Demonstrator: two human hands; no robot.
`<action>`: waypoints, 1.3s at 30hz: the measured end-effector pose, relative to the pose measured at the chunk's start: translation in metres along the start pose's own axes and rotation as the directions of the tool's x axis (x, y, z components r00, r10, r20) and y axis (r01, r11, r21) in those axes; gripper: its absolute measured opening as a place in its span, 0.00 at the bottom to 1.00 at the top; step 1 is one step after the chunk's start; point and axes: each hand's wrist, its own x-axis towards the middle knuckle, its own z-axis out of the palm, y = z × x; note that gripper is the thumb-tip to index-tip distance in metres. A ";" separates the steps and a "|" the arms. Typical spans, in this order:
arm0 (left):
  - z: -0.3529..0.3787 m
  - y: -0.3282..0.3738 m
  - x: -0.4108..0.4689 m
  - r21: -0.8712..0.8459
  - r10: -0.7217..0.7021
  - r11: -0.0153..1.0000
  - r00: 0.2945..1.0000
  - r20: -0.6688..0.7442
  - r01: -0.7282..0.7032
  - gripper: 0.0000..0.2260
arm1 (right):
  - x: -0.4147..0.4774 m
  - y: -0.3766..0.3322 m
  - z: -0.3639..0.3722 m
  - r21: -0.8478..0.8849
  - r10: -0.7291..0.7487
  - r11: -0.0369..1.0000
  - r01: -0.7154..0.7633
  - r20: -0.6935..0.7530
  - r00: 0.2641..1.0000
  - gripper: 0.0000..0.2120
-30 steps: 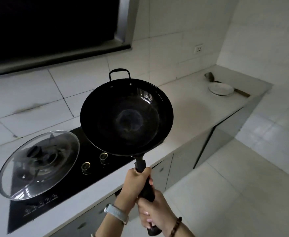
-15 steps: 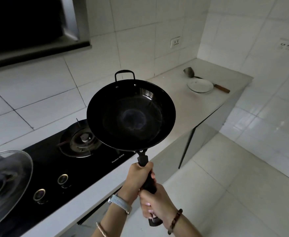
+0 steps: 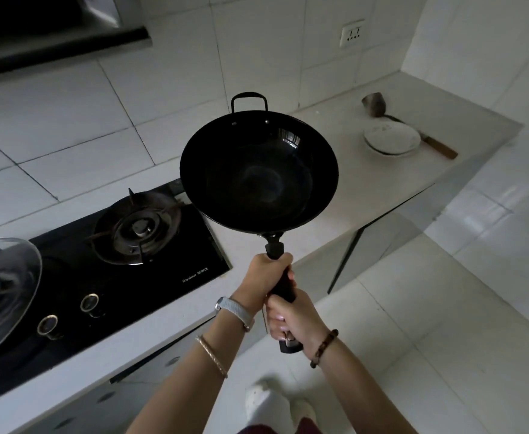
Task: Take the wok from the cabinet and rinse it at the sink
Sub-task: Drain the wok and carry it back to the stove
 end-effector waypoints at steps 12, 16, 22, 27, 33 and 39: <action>0.004 0.037 0.085 -0.048 -0.033 0.998 0.998 0.056 0.035 0.10 | 0.078 -0.043 -0.015 0.024 0.046 0.999 -0.045 -0.033 0.998 0.16; 0.002 0.043 0.115 -0.041 -0.067 0.997 0.994 0.082 0.070 0.10 | 0.106 -0.049 -0.019 0.050 0.071 0.996 -0.068 -0.056 0.996 0.14; 0.010 0.049 0.150 -0.047 -0.120 0.991 0.987 0.107 0.126 0.10 | 0.139 -0.056 -0.031 0.054 0.125 0.991 -0.120 -0.109 0.986 0.13; 0.022 0.050 0.176 -0.050 -0.140 0.988 0.984 0.109 0.146 0.12 | 0.155 -0.065 -0.047 0.051 0.114 0.993 -0.109 -0.111 0.987 0.17; 0.040 0.054 0.195 -0.077 -0.161 0.983 0.984 0.073 0.166 0.11 | 0.168 -0.078 -0.068 -0.004 0.144 0.989 -0.145 -0.100 0.984 0.17; 0.050 0.057 0.207 -0.094 -0.160 0.982 0.987 0.034 0.162 0.10 | 0.177 -0.090 -0.084 -0.039 0.156 0.987 -0.158 -0.046 0.987 0.19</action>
